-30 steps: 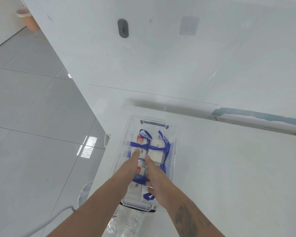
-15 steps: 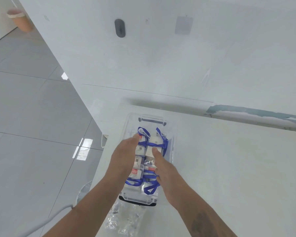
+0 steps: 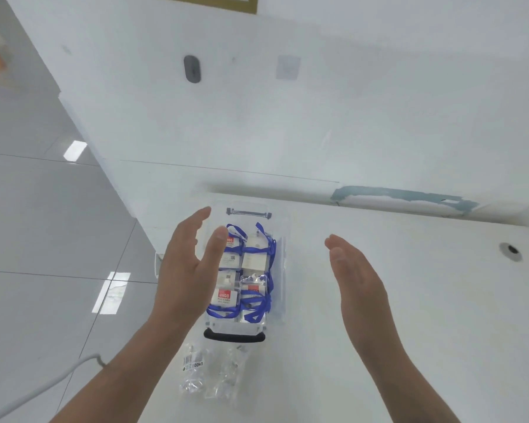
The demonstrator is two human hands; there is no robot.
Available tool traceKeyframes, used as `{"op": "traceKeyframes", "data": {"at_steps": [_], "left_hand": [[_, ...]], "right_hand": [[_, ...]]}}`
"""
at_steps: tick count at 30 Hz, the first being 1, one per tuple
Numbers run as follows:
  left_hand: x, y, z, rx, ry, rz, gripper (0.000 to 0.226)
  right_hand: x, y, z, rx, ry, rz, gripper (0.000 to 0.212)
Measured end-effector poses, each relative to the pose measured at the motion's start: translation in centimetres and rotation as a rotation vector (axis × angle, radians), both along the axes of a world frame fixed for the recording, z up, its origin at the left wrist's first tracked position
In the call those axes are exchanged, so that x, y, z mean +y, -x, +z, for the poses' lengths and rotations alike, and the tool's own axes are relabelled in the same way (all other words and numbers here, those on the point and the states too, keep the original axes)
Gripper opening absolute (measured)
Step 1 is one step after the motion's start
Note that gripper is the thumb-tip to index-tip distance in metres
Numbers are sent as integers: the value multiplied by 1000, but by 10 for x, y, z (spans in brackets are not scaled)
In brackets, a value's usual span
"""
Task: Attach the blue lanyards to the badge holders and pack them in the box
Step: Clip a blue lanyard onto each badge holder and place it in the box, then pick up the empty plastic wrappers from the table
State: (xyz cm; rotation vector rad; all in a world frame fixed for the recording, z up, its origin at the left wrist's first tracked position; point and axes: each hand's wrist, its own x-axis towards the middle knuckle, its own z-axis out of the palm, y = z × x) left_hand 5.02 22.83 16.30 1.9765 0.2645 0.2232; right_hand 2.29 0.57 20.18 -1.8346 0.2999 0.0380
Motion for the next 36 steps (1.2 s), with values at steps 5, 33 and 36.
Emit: {"op": "traceKeyframes", "data": {"at_steps": [5, 33, 36], "left_hand": [[-15, 34, 20, -62, -120, -28, 58], [16, 167, -141, 522, -309, 167, 55], [21, 155, -163, 607, -294, 147, 63]], "right_hand": [[-32, 38, 15, -55, 141, 6, 60], [49, 146, -169, 313, 318, 165, 42], [69, 135, -191, 376, 329, 127, 53]]}}
